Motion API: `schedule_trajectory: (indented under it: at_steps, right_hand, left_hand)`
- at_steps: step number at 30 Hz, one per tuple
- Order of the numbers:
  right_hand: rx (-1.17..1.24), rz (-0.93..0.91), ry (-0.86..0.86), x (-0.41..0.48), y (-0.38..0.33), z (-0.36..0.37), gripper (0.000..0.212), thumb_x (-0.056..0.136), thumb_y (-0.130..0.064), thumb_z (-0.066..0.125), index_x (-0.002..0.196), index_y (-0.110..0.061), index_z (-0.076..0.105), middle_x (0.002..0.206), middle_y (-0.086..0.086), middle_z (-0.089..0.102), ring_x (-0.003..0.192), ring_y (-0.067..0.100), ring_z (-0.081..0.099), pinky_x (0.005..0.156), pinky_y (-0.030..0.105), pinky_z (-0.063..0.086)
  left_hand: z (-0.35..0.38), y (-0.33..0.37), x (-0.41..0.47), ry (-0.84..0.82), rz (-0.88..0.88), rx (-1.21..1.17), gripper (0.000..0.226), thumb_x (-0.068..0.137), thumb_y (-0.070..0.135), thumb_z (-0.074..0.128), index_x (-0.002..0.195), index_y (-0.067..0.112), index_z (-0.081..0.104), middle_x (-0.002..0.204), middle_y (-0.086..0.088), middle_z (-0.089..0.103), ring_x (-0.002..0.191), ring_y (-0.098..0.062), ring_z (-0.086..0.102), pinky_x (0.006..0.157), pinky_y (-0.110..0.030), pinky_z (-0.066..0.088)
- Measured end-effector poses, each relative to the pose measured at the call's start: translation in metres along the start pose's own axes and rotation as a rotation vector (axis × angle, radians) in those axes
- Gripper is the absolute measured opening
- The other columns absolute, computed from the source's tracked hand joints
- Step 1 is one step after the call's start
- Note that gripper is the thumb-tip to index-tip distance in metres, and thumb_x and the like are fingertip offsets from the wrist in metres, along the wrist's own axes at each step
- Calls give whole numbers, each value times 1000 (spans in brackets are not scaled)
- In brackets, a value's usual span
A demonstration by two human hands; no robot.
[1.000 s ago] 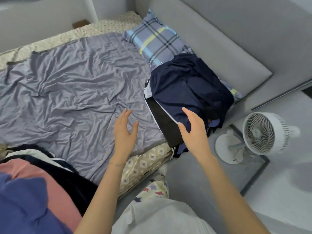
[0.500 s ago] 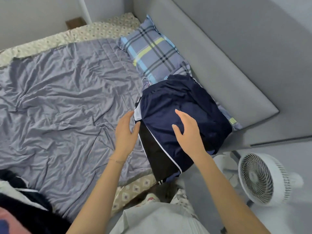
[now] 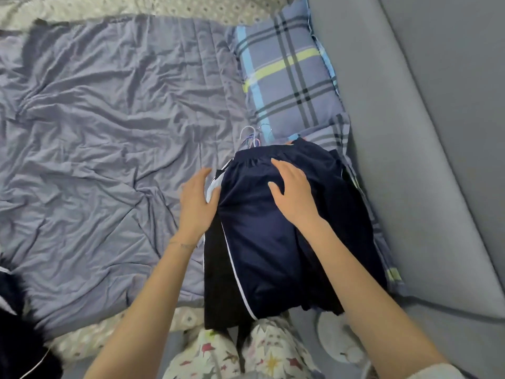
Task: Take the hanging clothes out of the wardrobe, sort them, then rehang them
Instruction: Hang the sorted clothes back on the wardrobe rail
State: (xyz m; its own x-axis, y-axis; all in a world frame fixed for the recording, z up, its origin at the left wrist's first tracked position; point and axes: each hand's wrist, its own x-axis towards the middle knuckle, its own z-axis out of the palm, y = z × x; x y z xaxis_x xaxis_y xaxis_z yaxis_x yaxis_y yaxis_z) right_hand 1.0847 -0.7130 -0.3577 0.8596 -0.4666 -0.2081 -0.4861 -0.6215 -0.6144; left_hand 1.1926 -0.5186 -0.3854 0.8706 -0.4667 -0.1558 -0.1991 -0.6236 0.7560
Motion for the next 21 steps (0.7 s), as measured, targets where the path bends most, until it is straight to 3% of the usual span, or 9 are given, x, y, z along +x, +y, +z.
schedule_trajectory:
  at_steps: [10,18,21]
  right_hand:
    - [-140,-50,-189,127,88,38,52,99,-23,52,149,-15,37,153,7,38,143,25,30,118,42,24]
    - [-485,-39,-349,162,115,74,61,102,-42,40,155,-21,19,161,12,18,148,31,14,120,50,3]
    - [-510,4,-357,166,119,79,65,101,-48,39,155,-20,17,156,14,28,143,33,25,119,49,10]
  left_hand:
    - [64,-12,24,75,-154,-10,45,97,17,58,140,8,47,141,-2,51,132,-23,44,113,-42,32]
    - [83,-18,20,70,-194,-55,45,97,16,57,140,9,47,142,-3,52,133,-21,45,111,-46,34]
    - [88,-19,20,66,-224,-55,46,97,16,57,141,10,45,143,-4,50,134,-21,43,112,-46,32]
